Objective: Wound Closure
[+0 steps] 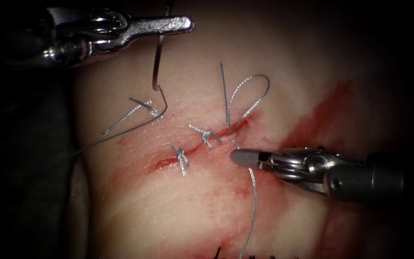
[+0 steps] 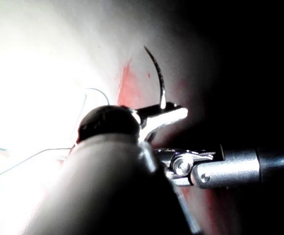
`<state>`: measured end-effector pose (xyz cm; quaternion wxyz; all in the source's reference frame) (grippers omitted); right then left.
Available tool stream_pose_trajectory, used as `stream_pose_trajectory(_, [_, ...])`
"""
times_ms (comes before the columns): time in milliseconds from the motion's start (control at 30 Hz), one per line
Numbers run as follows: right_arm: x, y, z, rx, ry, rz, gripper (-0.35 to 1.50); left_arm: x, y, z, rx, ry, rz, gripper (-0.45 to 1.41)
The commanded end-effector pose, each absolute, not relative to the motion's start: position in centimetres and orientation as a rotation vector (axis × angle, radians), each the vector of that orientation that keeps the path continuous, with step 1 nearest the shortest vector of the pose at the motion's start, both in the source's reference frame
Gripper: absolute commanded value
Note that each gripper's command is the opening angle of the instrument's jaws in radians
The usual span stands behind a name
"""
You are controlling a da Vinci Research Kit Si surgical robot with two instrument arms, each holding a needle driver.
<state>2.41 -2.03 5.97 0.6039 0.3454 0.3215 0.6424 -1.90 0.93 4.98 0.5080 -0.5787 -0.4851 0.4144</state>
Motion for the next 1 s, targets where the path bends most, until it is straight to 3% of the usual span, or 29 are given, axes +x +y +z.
stream_pose_trajectory(33, [2.41, -2.0, 6.0, 0.804, 0.743, 1.482, -0.35, -1.95, 0.9, 5.0, -1.395, -1.169, 0.999, -0.45])
stream_pose_trajectory(467, [1.34, -2.0, 5.5, 0.773, 0.677, 1.476, -0.35, -1.95, 0.9, 5.0, -1.392, -1.171, 1.001, -0.45])
stream_pose_trajectory(633, [0.5, -1.9, 5.4, 0.687, 0.629, 1.497, -0.35, -1.93, 0.9, 5.0, -1.39, -1.17, 0.998, -0.45])
stream_pose_trajectory(767, [0.06, -1.7, 5.3, 0.638, 0.638, 1.535, -0.35, -1.93, 0.9, 5.0, -1.384, -1.169, 1.002, -0.45])
stream_pose_trajectory(1000, [-0.35, -1.6, 5.2, 0.574, 0.639, 1.565, -0.35, -1.93, 0.9, 5.0, -1.376, -1.168, 1.009, -0.45])
